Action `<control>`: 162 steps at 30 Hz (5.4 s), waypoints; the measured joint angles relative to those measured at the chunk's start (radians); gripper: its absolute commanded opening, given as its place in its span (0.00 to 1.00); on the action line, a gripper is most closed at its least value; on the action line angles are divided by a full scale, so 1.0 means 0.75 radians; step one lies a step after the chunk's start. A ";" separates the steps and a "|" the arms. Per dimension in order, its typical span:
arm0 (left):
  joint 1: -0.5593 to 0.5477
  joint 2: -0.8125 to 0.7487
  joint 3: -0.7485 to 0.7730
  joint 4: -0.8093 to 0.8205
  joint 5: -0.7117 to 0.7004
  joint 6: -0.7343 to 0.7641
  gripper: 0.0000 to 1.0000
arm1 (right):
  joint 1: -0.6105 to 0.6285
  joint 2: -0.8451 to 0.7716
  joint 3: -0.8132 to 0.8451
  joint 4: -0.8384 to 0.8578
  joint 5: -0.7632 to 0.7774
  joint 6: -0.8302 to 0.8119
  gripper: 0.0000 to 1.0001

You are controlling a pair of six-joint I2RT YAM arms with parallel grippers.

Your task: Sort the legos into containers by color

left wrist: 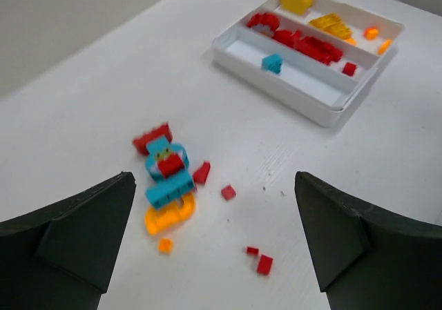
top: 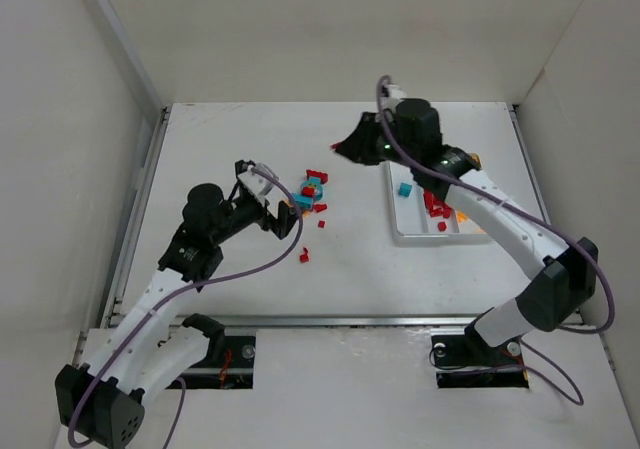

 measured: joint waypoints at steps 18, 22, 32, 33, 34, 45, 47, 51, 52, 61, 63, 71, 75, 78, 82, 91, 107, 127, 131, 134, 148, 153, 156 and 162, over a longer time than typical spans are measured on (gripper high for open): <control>0.004 -0.181 -0.450 -0.025 -0.625 -0.528 1.00 | -0.676 0.243 -0.049 -0.612 0.604 -0.308 0.00; 0.004 -0.208 -0.451 0.008 -0.636 -0.545 1.00 | -0.676 0.275 -0.051 -0.701 0.615 -0.347 0.18; 0.004 -0.262 -0.463 0.027 -0.639 -0.556 1.00 | -0.676 0.277 -0.103 -0.794 0.654 -0.393 0.64; 0.004 -0.262 -0.463 0.028 -0.639 -0.556 1.00 | -0.676 0.277 -0.105 -0.802 0.654 -0.398 0.64; 0.004 -0.262 -0.463 0.028 -0.639 -0.556 1.00 | -0.676 0.277 -0.106 -0.809 0.654 -0.399 0.64; 0.082 -0.244 -0.473 0.064 -0.646 -0.593 1.00 | -0.176 0.179 -0.035 -0.749 0.642 -0.458 0.65; 0.108 -0.219 -0.477 0.087 -0.672 -0.616 1.00 | 0.010 0.221 -0.003 -0.693 0.609 -0.464 0.65; 0.128 -0.159 -0.493 0.139 -0.745 -0.644 1.00 | 0.266 0.398 0.044 -0.584 0.590 -0.470 0.65; 0.128 -0.156 -0.507 0.162 -0.755 -0.644 1.00 | 0.295 0.451 0.050 -0.561 0.588 -0.472 0.65; 0.127 -0.157 -0.538 0.224 -0.777 -0.634 1.00 | 0.242 0.820 0.238 -0.489 0.621 -0.539 0.64; 0.129 -0.180 -0.549 0.231 -0.776 -0.633 1.00 | 0.232 0.844 0.262 -0.460 0.623 -0.560 0.62; 0.166 -0.285 -0.612 0.275 -0.776 -0.631 1.00 | 0.238 0.882 0.308 -0.414 0.600 -0.644 0.38; 0.168 -0.301 -0.614 0.287 -0.775 -0.630 1.00 | 0.241 0.867 0.279 -0.390 0.596 -0.660 0.43; 0.168 -0.302 -0.614 0.293 -0.774 -0.630 1.00 | 0.241 0.830 0.215 -0.359 0.587 -0.667 0.44; 0.168 -0.302 -0.614 0.293 -0.774 -0.630 1.00 | 0.241 0.806 0.176 -0.351 0.575 -0.668 0.41; 0.168 -0.302 -0.623 0.299 -0.764 -0.621 1.00 | 0.241 0.782 0.136 -0.320 0.535 -0.675 0.00; 0.168 -0.357 -0.655 0.319 -0.759 -0.619 1.00 | -0.342 -0.055 -0.444 -0.156 0.343 -0.218 0.00; 0.170 -0.410 -0.680 0.358 -0.764 -0.615 1.00 | -0.755 -0.070 -0.674 -0.314 0.545 -0.214 0.43; 0.170 -0.455 -0.699 0.372 -0.765 -0.609 1.00 | -0.755 -0.085 -0.674 -0.322 0.545 -0.238 0.51; 0.170 -0.493 -0.715 0.370 -0.773 -0.574 1.00 | -0.713 -0.131 -0.670 -0.359 0.575 -0.262 0.56; 0.170 -0.489 -0.719 0.357 -0.811 -0.516 1.00 | 0.424 0.448 -0.162 -0.286 0.547 -0.348 0.74; 0.170 -0.483 -0.719 0.357 -0.811 -0.515 1.00 | 0.481 0.610 -0.040 -0.345 0.507 -0.288 0.77; 0.170 -0.476 -0.719 0.357 -0.811 -0.515 1.00 | 0.476 0.678 0.065 -0.387 0.519 -0.258 0.70; 0.170 -0.476 -0.719 0.355 -0.811 -0.515 1.00 | 0.477 0.770 0.143 -0.429 0.545 -0.224 0.45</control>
